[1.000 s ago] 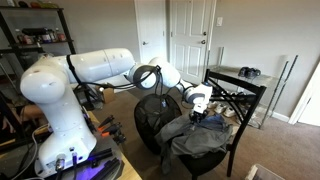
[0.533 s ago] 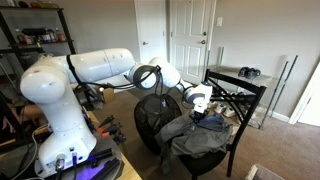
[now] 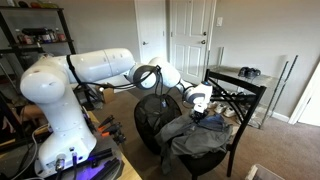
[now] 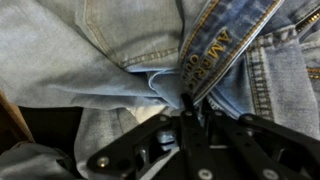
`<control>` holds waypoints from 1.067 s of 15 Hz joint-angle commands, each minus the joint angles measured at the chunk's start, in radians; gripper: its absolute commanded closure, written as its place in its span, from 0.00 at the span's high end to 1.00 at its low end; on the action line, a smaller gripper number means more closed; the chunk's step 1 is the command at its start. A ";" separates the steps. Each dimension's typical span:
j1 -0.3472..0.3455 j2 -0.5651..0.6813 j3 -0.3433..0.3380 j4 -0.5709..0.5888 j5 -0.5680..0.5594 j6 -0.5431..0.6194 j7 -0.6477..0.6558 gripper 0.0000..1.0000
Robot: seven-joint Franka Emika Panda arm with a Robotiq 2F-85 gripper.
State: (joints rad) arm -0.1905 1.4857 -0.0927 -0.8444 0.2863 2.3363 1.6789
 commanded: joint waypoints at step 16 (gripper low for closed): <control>0.105 -0.484 -0.085 -0.562 -0.013 0.267 -0.057 0.02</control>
State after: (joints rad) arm -0.1194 1.1495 -0.1539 -1.2094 0.2827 2.5186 1.6584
